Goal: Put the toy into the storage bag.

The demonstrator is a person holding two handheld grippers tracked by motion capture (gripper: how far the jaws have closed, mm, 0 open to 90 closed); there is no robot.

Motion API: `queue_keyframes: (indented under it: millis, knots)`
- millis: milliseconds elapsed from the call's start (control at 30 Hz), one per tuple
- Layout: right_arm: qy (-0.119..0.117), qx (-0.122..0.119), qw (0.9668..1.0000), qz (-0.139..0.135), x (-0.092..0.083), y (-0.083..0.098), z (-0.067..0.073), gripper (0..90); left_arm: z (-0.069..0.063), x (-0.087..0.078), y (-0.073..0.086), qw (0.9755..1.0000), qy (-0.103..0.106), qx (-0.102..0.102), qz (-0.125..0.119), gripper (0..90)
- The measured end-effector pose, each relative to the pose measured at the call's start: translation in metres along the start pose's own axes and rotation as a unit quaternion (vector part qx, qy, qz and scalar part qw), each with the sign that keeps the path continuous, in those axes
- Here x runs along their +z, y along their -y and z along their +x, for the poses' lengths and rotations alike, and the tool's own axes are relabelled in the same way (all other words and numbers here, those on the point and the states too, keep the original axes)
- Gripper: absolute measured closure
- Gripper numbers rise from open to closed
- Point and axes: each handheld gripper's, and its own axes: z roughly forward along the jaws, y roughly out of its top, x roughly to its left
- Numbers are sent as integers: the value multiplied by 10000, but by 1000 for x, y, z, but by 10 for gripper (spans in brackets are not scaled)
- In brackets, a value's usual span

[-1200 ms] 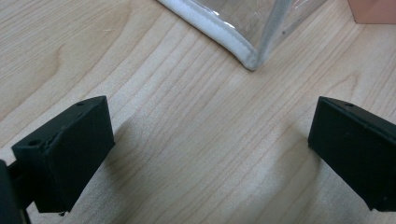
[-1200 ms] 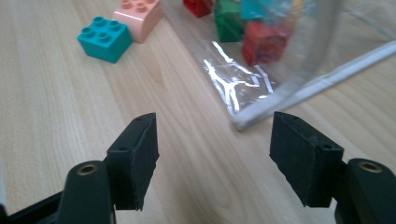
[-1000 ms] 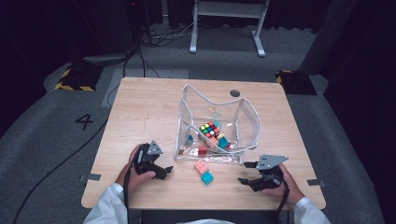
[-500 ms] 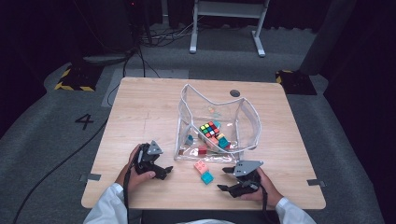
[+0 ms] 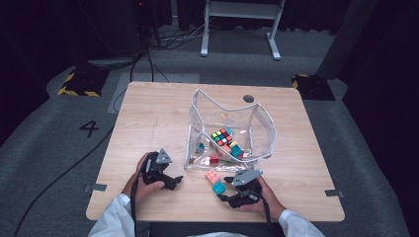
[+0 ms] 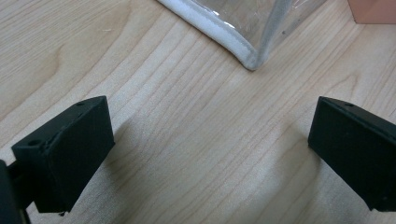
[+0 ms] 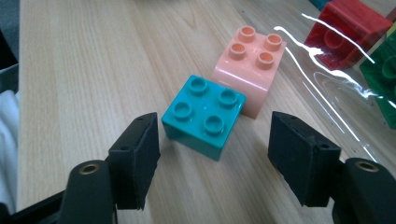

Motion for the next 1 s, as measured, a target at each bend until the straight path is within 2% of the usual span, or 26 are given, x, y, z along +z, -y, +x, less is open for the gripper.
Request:
queue_keyframes:
  millis: [267, 367, 500, 633, 733, 833, 900, 933, 967, 1000]
  knots:
    - [104, 101, 9999, -23, 5, -4, 3, 343, 0, 0, 0, 10000, -1, -4, -3, 3]
    - [102, 136, 9998, -70, 5, -4, 4, 384, 0, 0, 0, 10000, 0, -6, -4, 3]
    - [69, 64, 9999, -84, 3, -3, 4, 463, 0, 0, 0, 10000, -1, -6, -4, 3]
    - [100, 155, 9998, -108, 1, -1, 4, 522, 0, 0, 0, 10000, 0, -7, -2, 3]
    - [152, 124, 9998, -104, -1, 0, 3, 583, 0, 0, 0, 10000, 0, -5, -2, 3]
    - [161, 184, 9996, -123, -3, 2, 3, 594, 0, 0, 0, 10000, 0, -5, -1, 3]
    - [134, 154, 9997, -102, -4, 2, 2, 594, 0, 0, 0, 10000, 0, -6, -1, 3]
    - [106, -29, 9998, -188, -3, 2, -1, 594, 0, 0, 0, 10000, 0, -6, -2, 3]
    - [124, 131, 9998, -113, -4, 3, 1, 595, 0, 0, 0, 10000, 0, -6, -1, 3]
    - [109, -21, 9998, -190, -4, 4, -2, 594, 0, 0, 0, 10000, -1, -5, -1, 3]
